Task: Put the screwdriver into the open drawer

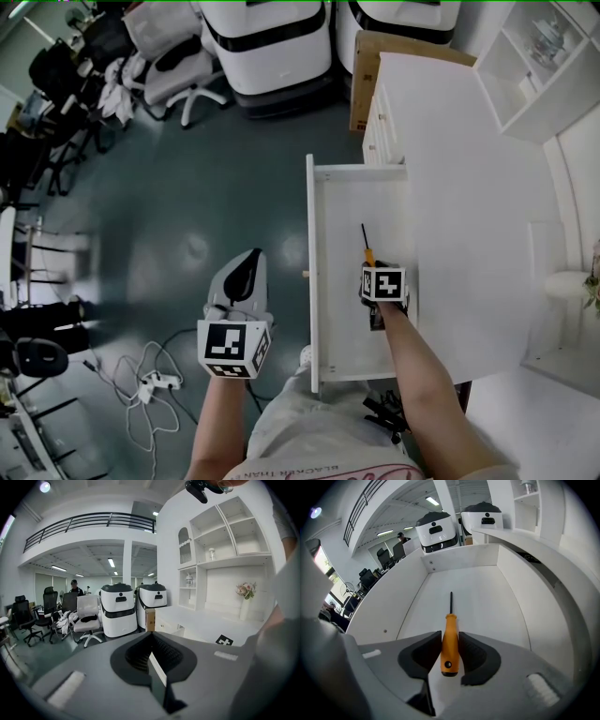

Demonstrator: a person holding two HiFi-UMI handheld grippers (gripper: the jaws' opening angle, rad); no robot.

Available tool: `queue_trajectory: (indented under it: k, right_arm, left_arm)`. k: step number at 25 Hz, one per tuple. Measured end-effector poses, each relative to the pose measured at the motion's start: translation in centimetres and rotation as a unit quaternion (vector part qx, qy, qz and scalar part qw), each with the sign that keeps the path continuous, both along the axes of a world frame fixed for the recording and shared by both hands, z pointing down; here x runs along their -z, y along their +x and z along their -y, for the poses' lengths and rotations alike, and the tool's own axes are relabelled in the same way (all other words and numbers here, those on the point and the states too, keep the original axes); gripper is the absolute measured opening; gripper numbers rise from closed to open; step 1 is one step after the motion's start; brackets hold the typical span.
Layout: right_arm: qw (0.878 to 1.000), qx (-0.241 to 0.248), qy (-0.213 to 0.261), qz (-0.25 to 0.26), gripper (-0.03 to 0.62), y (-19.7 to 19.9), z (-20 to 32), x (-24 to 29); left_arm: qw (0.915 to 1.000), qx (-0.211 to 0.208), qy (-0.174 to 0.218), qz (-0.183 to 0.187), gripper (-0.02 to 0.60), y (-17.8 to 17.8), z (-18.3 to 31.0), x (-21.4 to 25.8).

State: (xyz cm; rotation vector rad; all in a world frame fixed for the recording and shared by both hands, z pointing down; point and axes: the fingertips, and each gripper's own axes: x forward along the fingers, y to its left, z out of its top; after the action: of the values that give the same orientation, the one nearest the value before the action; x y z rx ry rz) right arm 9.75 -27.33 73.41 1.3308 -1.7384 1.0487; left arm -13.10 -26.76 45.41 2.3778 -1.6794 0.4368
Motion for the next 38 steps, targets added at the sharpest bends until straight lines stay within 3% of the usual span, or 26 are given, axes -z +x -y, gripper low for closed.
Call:
queue_trajectory:
  k: [5, 9, 11, 24, 32, 38]
  right_arm:
    - [1.0, -0.013, 0.002, -0.007, 0.12, 0.4, 0.2, 0.1]
    - [1.0, -0.02, 0.013, -0.007, 0.241, 0.1, 0.3, 0.8]
    - [0.999, -0.022, 0.022, -0.01, 0.264, 0.1, 0.3, 1.4]
    - [0.996, -0.022, 0.087, -0.013, 0.264, 0.3, 0.2, 7.3]
    - [0.989, -0.007, 0.15, -0.001, 0.203, -0.4, -0.3, 12.2]
    - [0.978, -0.001, 0.206, -0.016, 0.106, 0.0, -1.0, 16.2]
  left_arm:
    - [1.0, -0.002, -0.002, 0.001, 0.012, -0.1, -0.4, 0.0]
    - [1.0, -0.009, 0.002, -0.002, 0.012, 0.2, -0.7, 0.2]
    - [0.9999, -0.014, 0.005, -0.004, 0.012, 0.4, -0.9, 0.4]
    - [0.9977, -0.038, 0.051, -0.023, 0.012, 1.8, -1.4, 3.8]
    - [0.994, -0.056, 0.084, -0.044, 0.012, 2.5, -1.5, 6.4]
    - [0.991, -0.067, 0.101, -0.057, 0.012, 2.9, -1.7, 7.8]
